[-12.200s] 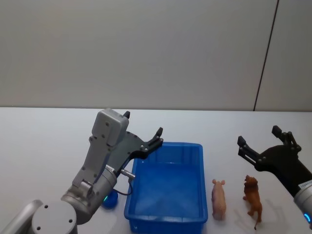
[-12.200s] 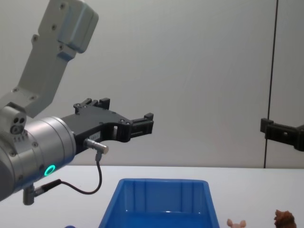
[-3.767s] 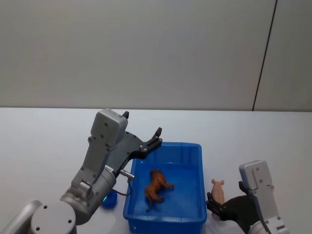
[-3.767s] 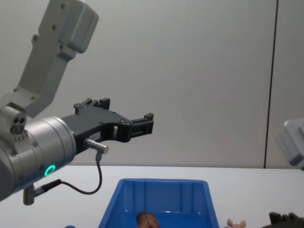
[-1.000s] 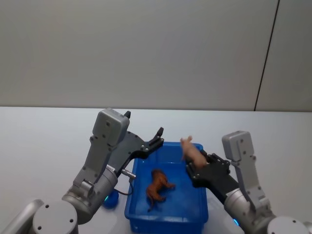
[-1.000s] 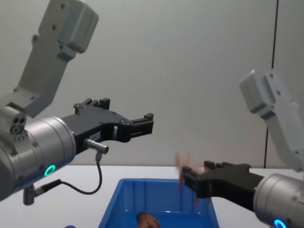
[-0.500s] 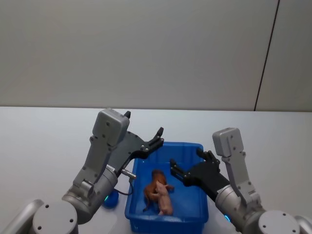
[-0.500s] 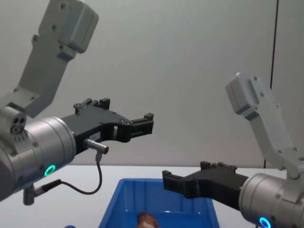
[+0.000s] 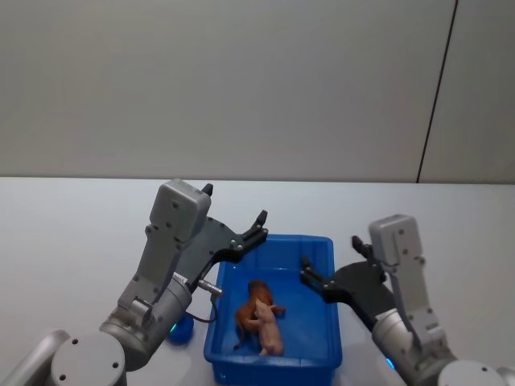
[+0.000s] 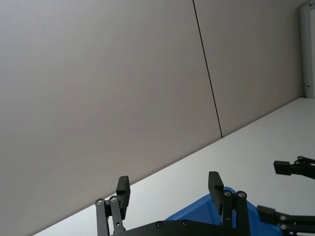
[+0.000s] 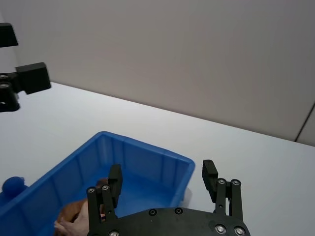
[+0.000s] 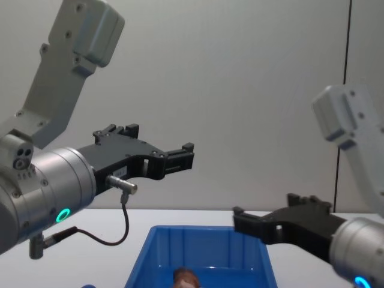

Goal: Pick up the two dolls from the table and place them into the box.

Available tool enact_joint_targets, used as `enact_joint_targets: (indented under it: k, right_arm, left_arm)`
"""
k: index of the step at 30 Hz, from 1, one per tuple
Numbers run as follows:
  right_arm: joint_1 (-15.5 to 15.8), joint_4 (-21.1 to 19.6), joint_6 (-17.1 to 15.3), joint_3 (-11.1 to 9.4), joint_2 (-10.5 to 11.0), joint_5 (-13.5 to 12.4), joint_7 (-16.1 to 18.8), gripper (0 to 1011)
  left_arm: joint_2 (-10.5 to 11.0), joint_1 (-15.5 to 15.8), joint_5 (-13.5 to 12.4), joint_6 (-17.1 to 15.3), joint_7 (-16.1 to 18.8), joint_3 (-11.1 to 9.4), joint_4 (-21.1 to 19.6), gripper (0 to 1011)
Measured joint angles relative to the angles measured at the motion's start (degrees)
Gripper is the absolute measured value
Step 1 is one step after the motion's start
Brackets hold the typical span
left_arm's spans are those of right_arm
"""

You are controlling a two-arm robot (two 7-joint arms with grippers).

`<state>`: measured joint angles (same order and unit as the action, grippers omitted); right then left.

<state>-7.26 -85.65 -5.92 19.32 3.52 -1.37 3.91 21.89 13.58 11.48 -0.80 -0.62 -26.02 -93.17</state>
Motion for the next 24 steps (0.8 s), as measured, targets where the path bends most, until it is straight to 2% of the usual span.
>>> enact_joint_targets:
  k: [13, 24]
  right_arm:
    - [4.7, -4.6, 0.4, -1.9, 3.2, -0.7, -6.4, 1000]
    - [6.5, -6.2, 0.3, -2.8, 4.4, -1.4, -8.6, 1000]
  left_arm:
    - [0.0, 0.0, 0.0, 0.0, 0.0, 0.0, 0.0, 1002]
    - [0.0, 0.0, 0.0, 0.0, 0.0, 0.0, 0.0, 1001]
